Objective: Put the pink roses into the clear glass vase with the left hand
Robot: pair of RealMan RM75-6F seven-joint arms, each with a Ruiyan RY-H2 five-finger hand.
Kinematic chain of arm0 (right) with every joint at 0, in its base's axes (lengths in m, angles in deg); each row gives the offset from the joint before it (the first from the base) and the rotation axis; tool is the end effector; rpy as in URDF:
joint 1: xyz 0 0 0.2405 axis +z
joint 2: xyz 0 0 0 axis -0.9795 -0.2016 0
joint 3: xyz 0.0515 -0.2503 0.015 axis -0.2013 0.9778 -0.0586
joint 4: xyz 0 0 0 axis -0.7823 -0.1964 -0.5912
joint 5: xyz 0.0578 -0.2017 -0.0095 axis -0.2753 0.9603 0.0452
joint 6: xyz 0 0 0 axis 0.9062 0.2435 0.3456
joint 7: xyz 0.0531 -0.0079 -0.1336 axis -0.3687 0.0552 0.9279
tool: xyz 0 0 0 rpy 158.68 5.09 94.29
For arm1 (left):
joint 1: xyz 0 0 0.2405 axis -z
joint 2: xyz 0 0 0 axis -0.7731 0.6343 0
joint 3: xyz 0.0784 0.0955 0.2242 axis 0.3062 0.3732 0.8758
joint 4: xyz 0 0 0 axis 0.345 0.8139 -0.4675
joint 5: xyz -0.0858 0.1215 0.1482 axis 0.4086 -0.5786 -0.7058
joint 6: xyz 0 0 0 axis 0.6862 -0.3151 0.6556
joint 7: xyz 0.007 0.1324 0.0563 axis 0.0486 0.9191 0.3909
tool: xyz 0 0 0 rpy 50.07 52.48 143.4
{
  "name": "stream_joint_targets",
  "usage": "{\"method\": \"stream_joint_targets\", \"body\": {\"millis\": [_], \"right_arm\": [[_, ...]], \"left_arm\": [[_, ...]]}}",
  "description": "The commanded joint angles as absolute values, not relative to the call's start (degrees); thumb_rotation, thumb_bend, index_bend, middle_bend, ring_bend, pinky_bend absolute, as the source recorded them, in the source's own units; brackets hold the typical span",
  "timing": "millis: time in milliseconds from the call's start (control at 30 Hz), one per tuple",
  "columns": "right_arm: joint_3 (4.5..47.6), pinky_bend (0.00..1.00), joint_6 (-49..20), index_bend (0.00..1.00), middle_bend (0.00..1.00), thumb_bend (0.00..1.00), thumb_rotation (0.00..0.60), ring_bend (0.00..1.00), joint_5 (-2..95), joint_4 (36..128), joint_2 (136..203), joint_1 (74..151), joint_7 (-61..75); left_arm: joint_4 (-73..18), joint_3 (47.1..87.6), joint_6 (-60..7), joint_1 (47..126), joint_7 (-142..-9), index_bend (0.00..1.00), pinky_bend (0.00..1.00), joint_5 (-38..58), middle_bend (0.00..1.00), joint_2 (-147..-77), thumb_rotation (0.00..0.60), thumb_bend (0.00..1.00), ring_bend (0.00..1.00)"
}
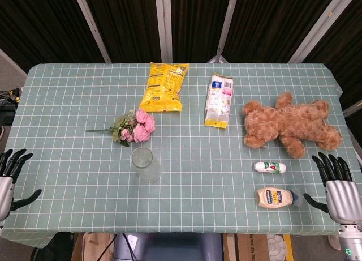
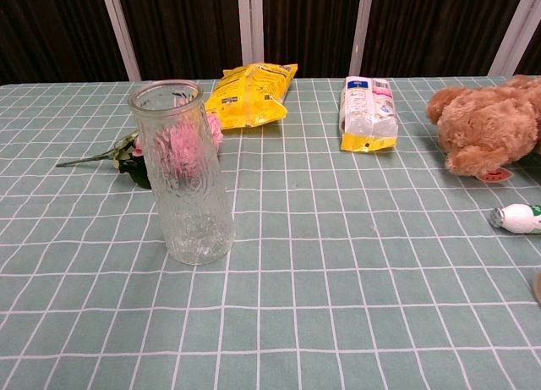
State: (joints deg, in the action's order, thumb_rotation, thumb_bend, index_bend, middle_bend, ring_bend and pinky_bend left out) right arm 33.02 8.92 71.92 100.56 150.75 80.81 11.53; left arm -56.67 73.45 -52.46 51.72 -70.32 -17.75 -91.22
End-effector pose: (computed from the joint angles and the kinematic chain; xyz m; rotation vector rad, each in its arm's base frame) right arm -0.3077 -0.1692 0.1627 1.3765 -0.8447 0.8936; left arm -0.2824 0.1568 0.1644 -1.3347 -0.8892 -0.9549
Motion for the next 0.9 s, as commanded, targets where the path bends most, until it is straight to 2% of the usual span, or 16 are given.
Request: {"method": "stream_joint_targets", "body": {"millis": [33,400,900], "right_arm": [[33.1,0.0,8.8,0.12,0.09,0.17,0.6,0.01,71.9,100.6,150.8,80.8,11.7],[33.2,0.0,9.4,0.12,0.09,0.17,0.6,0.01,72.1,101.4,150.1,80.4,11.3],[33.1,0.0,9.3,0.12,0.09,0.17,0.6,0.01,71.5,101.4,149.6,80.2,10.7]], "left_arm": [[-56.7,73.5,-52.4,51.7,-70.2,0.17,0.02,-17.8,0.08,-91.2,0.6,0.22,0.0],[-57.1,73.9,-53.5,51.2,-70.5,0.17,0.02,-18.9,0.08,-90.9,0.6,0.22,0.0],[-56.8,74.1,-51.6,52.0,-69.0,0.18,0.02,-18.3,0.07,-91.3,0.6,0.22,0.0]]}}
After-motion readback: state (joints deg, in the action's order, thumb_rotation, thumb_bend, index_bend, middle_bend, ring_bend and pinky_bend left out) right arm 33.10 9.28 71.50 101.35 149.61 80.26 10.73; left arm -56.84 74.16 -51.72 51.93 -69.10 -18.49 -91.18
